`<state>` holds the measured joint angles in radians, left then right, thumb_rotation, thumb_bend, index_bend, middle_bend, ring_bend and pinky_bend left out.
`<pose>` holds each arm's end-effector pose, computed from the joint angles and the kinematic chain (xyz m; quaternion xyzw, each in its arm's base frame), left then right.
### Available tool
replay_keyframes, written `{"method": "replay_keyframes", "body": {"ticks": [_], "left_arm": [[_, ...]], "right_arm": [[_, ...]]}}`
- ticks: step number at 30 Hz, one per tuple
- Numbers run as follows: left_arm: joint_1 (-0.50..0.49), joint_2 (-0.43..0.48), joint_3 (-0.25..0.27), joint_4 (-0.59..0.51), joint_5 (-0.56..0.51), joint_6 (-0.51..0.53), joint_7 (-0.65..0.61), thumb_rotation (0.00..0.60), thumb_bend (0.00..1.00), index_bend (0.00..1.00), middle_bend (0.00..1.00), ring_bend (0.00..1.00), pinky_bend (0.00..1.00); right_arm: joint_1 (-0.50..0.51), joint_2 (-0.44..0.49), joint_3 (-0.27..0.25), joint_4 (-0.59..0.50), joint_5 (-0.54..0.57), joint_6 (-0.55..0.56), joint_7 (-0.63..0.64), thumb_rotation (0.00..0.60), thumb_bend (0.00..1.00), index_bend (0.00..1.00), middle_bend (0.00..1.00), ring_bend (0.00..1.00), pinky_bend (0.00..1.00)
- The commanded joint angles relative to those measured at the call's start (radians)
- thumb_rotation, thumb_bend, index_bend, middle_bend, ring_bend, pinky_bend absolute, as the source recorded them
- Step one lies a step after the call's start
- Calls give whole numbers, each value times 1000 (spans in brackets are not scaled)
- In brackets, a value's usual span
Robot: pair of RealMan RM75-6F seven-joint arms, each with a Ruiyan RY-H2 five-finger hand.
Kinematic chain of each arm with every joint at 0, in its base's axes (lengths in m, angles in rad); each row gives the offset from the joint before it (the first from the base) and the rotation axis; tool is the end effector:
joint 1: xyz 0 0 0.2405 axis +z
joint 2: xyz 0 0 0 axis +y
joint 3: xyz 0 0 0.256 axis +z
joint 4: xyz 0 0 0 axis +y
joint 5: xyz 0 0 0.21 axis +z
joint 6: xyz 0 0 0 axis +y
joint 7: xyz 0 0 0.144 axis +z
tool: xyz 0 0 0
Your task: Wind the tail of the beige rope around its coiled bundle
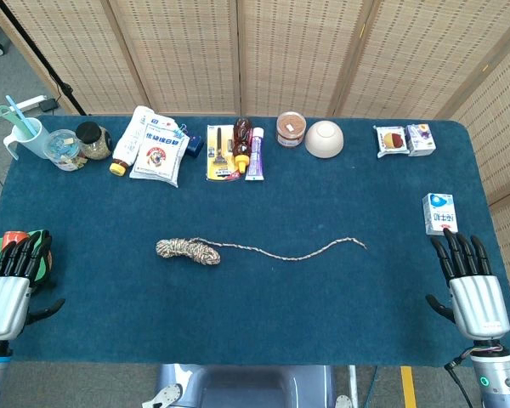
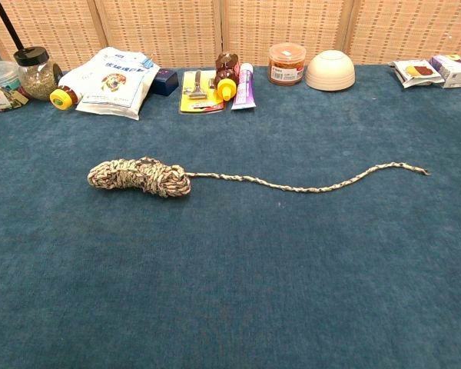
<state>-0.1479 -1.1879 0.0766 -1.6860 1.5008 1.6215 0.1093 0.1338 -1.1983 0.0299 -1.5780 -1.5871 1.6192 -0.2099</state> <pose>-0.2825 0.1710 0.1337 -0.5994 -0.3774 -0.4142 0.5715 -0.2845 -0.1895 0.1473 0.6267 -0.2713 0.4038 0.6087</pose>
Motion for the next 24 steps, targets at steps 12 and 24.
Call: {"method": "replay_keyframes", "body": {"ticks": [12,24], "left_arm": [[15,25,-32,-74,35,-18,25,600,79,0,0,0,0],[-17,-2,-77,-94,-14,-115,109,600,80,0,0,0,0]], "right_arm": [[63,-72,22,97,-42,-79,154,600,0,21,0,0,0],[272,-158,114,162,39,-372,163,600,80,361,0,0,0]]}}
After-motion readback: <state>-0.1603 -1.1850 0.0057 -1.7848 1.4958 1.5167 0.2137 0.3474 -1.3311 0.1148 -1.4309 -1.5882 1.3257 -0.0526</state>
